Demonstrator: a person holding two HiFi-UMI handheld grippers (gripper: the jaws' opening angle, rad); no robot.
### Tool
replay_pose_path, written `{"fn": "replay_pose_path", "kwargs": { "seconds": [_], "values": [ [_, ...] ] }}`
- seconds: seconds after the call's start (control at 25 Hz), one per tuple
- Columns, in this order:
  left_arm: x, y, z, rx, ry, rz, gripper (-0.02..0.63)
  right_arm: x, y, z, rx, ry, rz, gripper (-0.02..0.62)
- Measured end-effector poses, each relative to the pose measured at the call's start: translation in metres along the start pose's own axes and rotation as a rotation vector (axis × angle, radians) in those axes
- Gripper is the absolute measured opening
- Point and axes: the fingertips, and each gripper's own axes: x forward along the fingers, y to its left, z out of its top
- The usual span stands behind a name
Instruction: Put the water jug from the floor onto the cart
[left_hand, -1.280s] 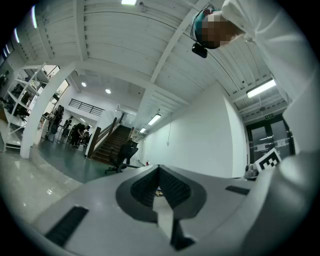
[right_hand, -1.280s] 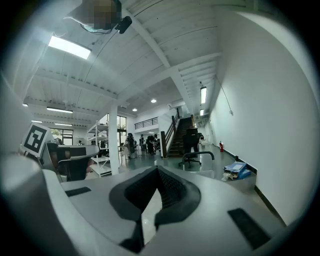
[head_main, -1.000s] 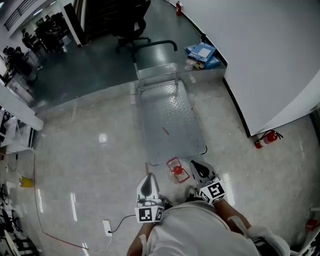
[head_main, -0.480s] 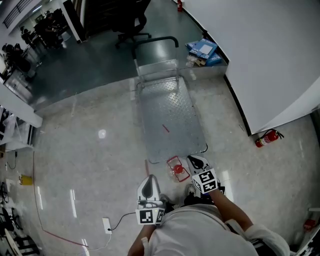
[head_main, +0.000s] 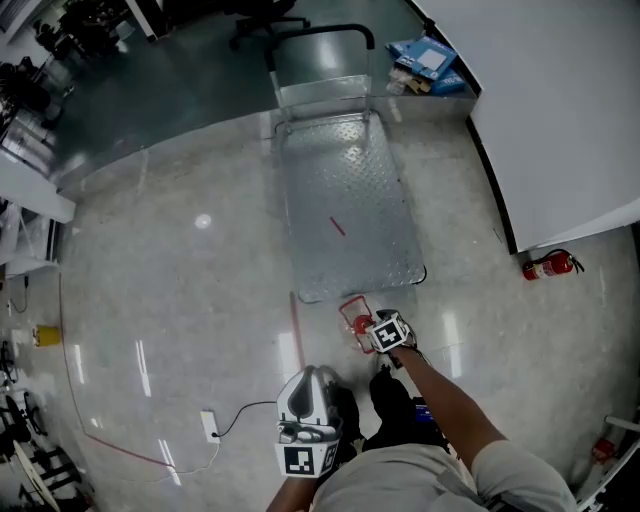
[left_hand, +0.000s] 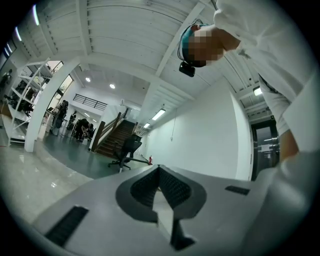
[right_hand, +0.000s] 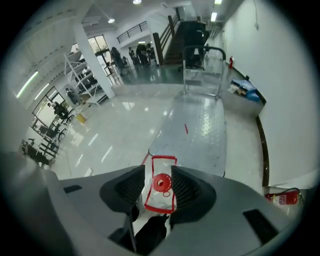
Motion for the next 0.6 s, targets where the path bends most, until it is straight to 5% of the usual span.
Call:
{"fn": "replay_pose_path", "kwargs": {
  "seconds": [0.16,0.6],
  "values": [
    [-0.004,0.017,-0.020,-0.020,0.023,0.023,0.003,0.052,0.005,-0.036,-0.006,0.107,0.019,0.213],
    [-0.009,0.055,-0.091,-0.060,0.122,0.081,0.003,0.135,0.013,-0.071,0.008,0.203,0.004,0.261]
  ]
}}
